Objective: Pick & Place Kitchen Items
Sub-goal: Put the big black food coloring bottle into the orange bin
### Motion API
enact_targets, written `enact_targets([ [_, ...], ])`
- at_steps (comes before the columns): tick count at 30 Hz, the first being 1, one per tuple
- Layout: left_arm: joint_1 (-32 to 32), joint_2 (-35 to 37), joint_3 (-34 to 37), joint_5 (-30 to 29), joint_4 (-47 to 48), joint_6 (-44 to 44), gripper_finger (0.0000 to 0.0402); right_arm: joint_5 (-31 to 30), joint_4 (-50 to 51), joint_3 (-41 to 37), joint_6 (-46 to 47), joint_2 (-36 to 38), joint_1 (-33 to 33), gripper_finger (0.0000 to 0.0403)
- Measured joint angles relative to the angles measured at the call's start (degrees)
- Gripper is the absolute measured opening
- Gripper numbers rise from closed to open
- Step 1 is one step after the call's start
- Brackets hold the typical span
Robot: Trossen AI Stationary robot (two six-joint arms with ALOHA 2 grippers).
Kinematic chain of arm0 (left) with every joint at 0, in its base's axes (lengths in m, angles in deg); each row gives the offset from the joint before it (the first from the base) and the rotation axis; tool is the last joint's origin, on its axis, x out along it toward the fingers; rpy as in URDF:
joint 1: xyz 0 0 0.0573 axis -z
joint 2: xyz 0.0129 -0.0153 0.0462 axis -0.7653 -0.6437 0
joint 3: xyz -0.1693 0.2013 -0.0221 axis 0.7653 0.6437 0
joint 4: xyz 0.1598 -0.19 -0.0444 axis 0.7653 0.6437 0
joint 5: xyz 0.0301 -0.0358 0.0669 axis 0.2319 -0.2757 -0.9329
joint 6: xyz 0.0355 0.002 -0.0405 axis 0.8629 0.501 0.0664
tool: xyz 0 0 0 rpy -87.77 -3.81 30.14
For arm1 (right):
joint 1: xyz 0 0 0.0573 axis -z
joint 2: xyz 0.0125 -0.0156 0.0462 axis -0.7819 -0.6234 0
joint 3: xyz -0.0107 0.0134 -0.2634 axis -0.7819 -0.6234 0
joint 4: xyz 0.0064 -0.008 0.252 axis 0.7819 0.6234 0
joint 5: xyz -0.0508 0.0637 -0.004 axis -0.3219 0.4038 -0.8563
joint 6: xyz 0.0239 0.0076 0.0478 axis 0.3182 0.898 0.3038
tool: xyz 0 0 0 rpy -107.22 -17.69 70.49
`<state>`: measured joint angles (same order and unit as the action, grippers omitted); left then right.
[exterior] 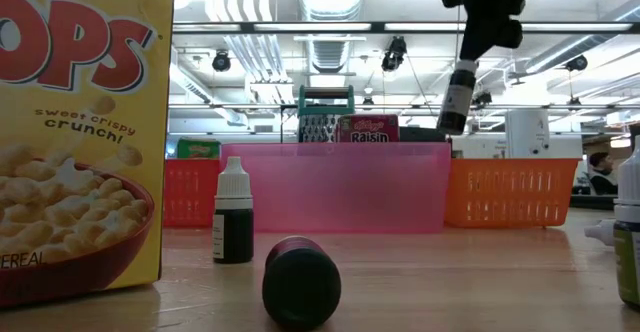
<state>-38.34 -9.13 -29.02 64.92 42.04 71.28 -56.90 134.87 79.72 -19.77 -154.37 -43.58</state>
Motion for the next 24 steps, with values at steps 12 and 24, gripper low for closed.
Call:
enact_targets([
  [12, 0.0, 0.0, 0.0, 0.0, 0.0, 0.0, 0.0248, 0.5, -4.8, -0.5, 1.9, -6.2, -9.4, 0.0049],
  [24, 0.0, 0.0, 0.0, 0.0, 0.0, 0.0, 0.0248, 0.4, -1.8, 4.7, -2.3, -16.9, -9.4, 0.0056],
])
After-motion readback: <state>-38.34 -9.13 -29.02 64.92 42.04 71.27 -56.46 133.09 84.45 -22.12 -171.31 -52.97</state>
